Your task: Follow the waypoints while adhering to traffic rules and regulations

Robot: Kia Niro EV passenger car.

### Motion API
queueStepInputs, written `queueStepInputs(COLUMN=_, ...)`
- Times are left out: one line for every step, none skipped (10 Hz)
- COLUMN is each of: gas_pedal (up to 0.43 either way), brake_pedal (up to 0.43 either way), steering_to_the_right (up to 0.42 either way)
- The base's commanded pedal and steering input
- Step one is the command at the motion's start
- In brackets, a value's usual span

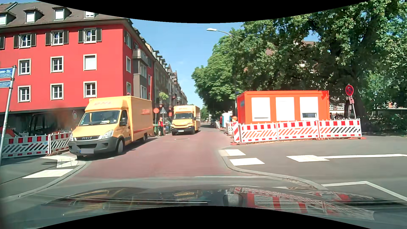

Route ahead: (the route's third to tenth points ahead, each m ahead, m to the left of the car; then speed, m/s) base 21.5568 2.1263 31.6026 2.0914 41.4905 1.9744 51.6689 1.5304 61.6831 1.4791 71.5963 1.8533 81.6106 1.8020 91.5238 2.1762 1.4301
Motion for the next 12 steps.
queueStepInputs(gas_pedal=0.0, brake_pedal=0.213, steering_to_the_right=-0.002)
queueStepInputs(gas_pedal=0.0, brake_pedal=0.213, steering_to_the_right=0.002)
queueStepInputs(gas_pedal=0.0, brake_pedal=0.207, steering_to_the_right=0.003)
queueStepInputs(gas_pedal=0.0, brake_pedal=0.201, steering_to_the_right=0.003)
queueStepInputs(gas_pedal=0.0, brake_pedal=0.195, steering_to_the_right=0.004)
queueStepInputs(gas_pedal=0.0, brake_pedal=0.195, steering_to_the_right=0.006)
queueStepInputs(gas_pedal=0.0, brake_pedal=0.195, steering_to_the_right=0.007)
queueStepInputs(gas_pedal=0.0, brake_pedal=0.201, steering_to_the_right=0.007)
queueStepInputs(gas_pedal=0.0, brake_pedal=0.195, steering_to_the_right=0.008)
queueStepInputs(gas_pedal=0.0, brake_pedal=0.195, steering_to_the_right=0.007)
queueStepInputs(gas_pedal=0.0, brake_pedal=0.195, steering_to_the_right=0.007)
queueStepInputs(gas_pedal=0.0, brake_pedal=0.189, steering_to_the_right=0.008)
